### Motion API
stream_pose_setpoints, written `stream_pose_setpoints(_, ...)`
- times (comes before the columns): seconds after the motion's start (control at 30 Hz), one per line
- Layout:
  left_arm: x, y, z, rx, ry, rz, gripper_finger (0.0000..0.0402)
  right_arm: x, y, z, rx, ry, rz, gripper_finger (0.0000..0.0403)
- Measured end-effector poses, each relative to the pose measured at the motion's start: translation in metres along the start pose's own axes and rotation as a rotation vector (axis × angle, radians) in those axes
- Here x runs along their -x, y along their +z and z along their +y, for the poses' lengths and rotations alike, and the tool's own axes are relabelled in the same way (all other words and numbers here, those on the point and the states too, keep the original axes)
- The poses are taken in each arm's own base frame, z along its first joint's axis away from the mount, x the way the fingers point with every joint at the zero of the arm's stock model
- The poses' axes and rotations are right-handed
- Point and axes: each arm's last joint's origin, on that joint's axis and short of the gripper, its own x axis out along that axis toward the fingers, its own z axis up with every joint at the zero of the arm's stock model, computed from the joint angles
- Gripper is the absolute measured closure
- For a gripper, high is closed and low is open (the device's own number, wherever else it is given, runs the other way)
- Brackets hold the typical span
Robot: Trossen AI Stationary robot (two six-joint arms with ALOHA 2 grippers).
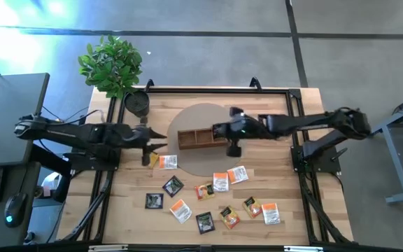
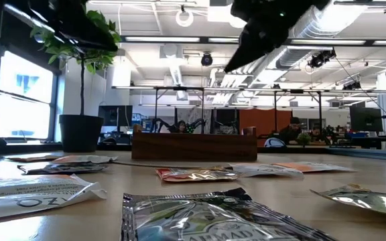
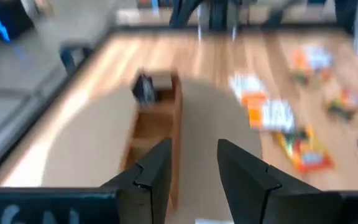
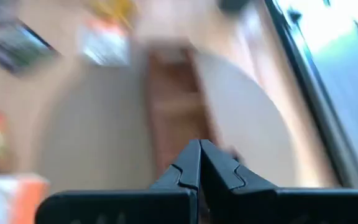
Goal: Pick & Place Tea
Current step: Put the purple tea bag into the right section of the wooden organizer
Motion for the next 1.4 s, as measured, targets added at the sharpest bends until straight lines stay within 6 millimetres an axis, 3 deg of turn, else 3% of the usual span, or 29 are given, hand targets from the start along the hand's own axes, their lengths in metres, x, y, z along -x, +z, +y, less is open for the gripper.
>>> stream_pose_setpoints(0.13, -0.023, 0.007, -0.008, -0.029, -0.044, 0.186, 0.0275, -0.005, -0.017, 0.019, 0.018, 0.127, -0.341, 0.0403)
stream_pose_setpoints(0.2, -0.036, 0.009, -0.015, -0.03, -0.134, 0.244, 0.0275, -0.011, -0.026, 0.031, 0.015, 0.178, -0.424, 0.0402)
stream_pose_setpoints(0.33, -0.059, 0.005, -0.031, -0.018, -0.366, 0.33, 0.0275, -0.025, -0.042, 0.054, 0.035, 0.234, -0.381, 0.0403)
stream_pose_setpoints(0.43, -0.074, -0.006, -0.045, -0.04, -0.425, 0.405, 0.0275, -0.033, -0.048, 0.065, 0.119, 0.231, -0.345, 0.0402)
stream_pose_setpoints(0.7, -0.105, -0.045, -0.082, -0.106, -0.541, 0.598, 0.0275, -0.036, -0.049, 0.072, 0.136, 0.255, -0.354, 0.0399)
stream_pose_setpoints(1.03, -0.127, -0.066, -0.092, -0.236, -0.383, 0.599, 0.0275, -0.035, -0.046, 0.074, 0.139, 0.286, -0.398, 0.0398)
stream_pose_setpoints(1.23, -0.137, -0.067, -0.093, -0.173, -0.245, 0.555, 0.0275, -0.035, -0.046, 0.073, 0.178, 0.277, -0.404, 0.04)
stream_pose_setpoints(1.4, -0.149, -0.062, -0.088, 0.044, -0.139, 0.473, 0.0275, -0.035, -0.046, 0.073, 0.23, 0.265, -0.411, 0.0399)
